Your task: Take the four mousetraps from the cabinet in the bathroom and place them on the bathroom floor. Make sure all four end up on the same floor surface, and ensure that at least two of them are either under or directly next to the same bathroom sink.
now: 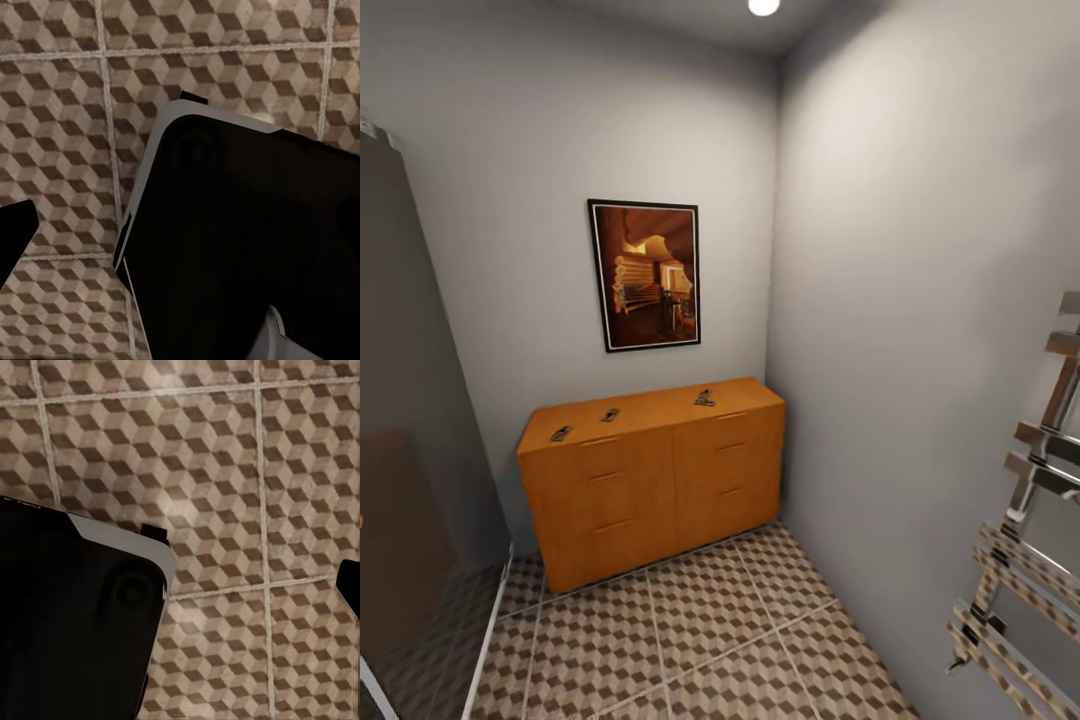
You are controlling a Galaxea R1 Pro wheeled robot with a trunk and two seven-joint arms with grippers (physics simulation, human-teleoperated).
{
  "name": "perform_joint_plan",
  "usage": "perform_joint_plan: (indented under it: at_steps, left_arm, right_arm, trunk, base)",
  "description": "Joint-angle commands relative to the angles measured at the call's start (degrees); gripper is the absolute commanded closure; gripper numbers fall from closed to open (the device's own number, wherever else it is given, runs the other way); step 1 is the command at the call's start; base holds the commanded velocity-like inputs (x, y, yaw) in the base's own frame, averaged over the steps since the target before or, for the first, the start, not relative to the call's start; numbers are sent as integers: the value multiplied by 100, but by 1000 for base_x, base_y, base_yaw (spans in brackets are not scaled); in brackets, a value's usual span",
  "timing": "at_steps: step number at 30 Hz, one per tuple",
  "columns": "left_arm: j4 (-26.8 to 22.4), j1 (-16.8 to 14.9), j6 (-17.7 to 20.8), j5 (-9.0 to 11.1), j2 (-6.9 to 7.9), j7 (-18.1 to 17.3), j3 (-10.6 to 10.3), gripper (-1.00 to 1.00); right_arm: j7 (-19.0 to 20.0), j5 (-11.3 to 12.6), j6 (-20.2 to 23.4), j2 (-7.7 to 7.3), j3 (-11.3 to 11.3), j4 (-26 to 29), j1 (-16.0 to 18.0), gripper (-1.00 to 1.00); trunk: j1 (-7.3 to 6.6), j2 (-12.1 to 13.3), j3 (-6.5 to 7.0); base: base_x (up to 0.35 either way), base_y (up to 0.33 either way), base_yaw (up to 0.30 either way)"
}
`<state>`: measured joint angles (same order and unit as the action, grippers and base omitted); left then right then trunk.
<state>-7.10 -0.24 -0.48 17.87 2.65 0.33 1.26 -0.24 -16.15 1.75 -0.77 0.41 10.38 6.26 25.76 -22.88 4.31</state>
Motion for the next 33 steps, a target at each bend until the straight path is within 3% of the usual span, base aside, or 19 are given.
perform_joint_plan:
  at_steps: [1, 18, 33]
  left_arm:
    - [2, -2, -5, 21, -1, 3, 11, -100]
    - [-7, -2, -12, 23, -6, 2, 12, -100]
    - [-1, -2, -14, 27, -15, 2, 14, -100]
  right_arm:
    - [-2, -40, 18, -1, 3, 8, -2, -100]
    - [5, -41, 18, -2, 1, 8, -2, -100]
    - [23, -38, 18, -2, -4, 8, -2, -100]
  trunk:
    - [2, -4, -2]
    - [2, -4, -2]
    - [2, -4, -2]
  base:
    - [0, 0, 293]
    - [0, 0, 273]
    - [0, 0, 42]
